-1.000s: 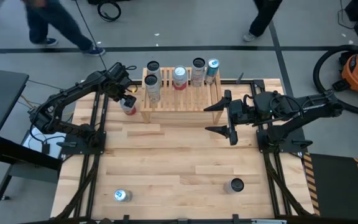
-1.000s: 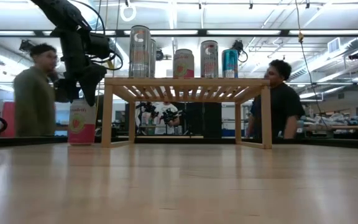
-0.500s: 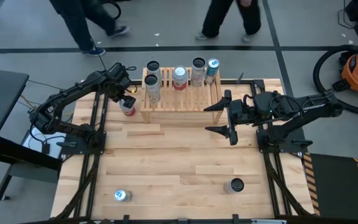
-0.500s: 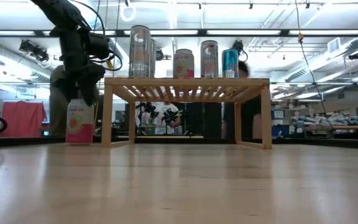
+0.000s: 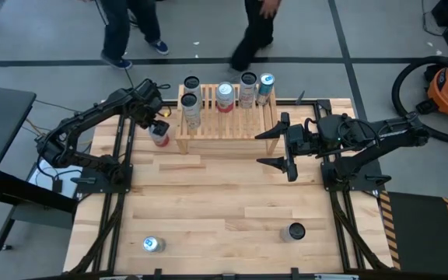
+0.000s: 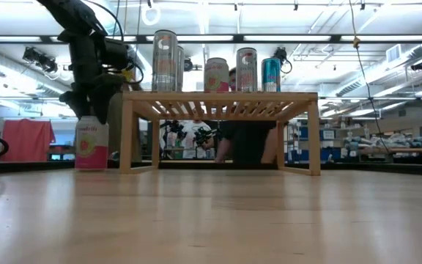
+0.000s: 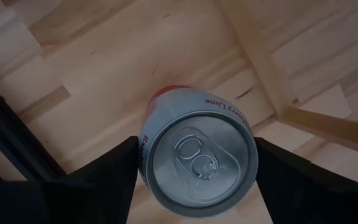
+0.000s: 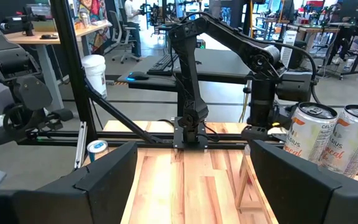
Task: Place canned beverage on shelf
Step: Put the pink white soda can on the shelf aligned with the other pink white soda can
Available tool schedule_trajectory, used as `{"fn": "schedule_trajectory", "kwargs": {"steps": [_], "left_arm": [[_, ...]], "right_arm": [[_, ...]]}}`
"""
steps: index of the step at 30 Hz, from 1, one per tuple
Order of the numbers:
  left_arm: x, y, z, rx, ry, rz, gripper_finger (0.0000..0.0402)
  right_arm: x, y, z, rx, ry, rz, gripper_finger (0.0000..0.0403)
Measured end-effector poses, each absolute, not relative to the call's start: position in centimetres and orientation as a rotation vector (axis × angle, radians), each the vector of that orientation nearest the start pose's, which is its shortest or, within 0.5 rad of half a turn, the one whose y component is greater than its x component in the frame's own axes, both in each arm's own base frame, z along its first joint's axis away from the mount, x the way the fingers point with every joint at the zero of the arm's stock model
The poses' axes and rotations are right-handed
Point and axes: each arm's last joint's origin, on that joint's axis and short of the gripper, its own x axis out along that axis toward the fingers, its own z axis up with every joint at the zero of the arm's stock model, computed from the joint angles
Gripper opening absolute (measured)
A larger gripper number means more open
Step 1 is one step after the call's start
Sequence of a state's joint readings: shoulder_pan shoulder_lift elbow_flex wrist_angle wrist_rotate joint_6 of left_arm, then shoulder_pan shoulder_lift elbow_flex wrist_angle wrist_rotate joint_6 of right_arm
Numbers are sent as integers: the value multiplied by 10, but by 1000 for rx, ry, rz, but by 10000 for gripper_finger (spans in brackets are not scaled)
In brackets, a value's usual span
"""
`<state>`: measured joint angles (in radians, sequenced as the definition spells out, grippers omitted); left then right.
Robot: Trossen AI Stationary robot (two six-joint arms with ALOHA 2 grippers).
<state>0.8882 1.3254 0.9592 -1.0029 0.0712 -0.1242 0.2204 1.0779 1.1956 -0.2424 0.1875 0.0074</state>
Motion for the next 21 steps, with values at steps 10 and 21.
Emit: {"fn": "schedule_trajectory", "kwargs": {"steps": [10, 21], "left_arm": [[148, 167, 251, -772, 1260, 739, 279], [167, 141, 253, -753, 1328, 679, 279]], "right_arm": [[222, 44, 412, -18, 123, 32, 323], [222, 44, 412, -18, 123, 32, 323]]}}
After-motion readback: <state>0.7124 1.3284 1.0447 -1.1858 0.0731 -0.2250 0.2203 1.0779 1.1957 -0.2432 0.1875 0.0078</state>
